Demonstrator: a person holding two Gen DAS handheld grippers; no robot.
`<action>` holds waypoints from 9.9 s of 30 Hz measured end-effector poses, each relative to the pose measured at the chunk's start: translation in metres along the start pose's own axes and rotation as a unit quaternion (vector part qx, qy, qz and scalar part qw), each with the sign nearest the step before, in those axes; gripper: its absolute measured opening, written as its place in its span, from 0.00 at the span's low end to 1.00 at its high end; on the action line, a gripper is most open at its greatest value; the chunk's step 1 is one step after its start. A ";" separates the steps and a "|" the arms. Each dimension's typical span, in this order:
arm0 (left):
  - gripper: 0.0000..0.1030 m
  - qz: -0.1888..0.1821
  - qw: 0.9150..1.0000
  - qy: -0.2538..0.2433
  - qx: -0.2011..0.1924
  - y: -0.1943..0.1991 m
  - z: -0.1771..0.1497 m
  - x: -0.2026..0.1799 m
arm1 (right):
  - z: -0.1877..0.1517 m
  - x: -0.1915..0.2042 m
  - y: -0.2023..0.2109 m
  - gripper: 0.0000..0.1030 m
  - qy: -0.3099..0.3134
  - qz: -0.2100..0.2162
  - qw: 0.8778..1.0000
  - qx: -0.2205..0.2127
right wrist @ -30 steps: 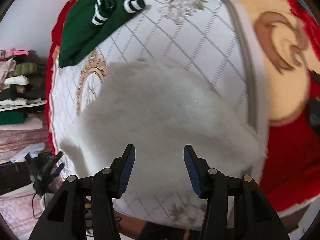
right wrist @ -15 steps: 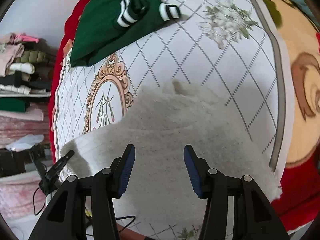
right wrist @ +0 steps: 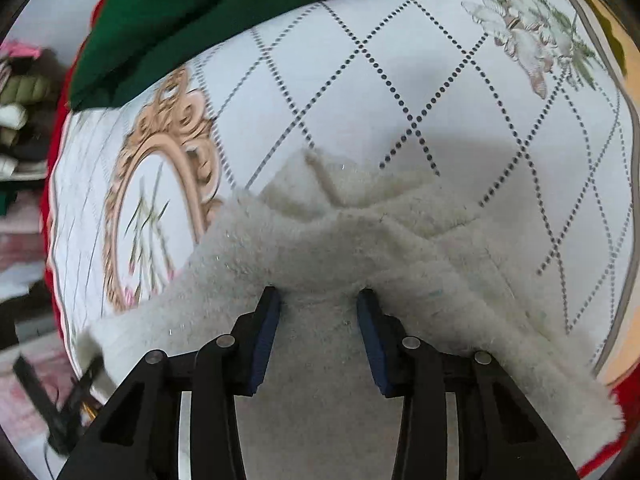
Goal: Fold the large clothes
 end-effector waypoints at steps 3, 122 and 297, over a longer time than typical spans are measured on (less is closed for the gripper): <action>0.11 0.018 1.000 -0.006 -0.008 0.018 0.000 -0.001 | 0.002 0.001 0.009 0.41 -0.006 0.003 1.000 0.012; 1.00 0.041 0.999 -0.002 0.031 0.001 0.025 -0.052 | -0.101 0.155 0.030 0.29 0.192 0.041 0.979 0.062; 0.98 -0.073 0.929 -0.212 -0.294 0.581 0.029 -0.076 | -0.278 0.301 0.706 1.00 0.106 -0.203 0.869 -0.439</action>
Point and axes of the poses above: each gripper's, at about its wrist camera, not at the fingertips, and y roughly against the way its jaws point, x to its left, z to its top, the point moved 4 cm from there along -y, roughly the way its jaws point, and after that the axes turned 6 degrees about z, right-handed, at the moved point
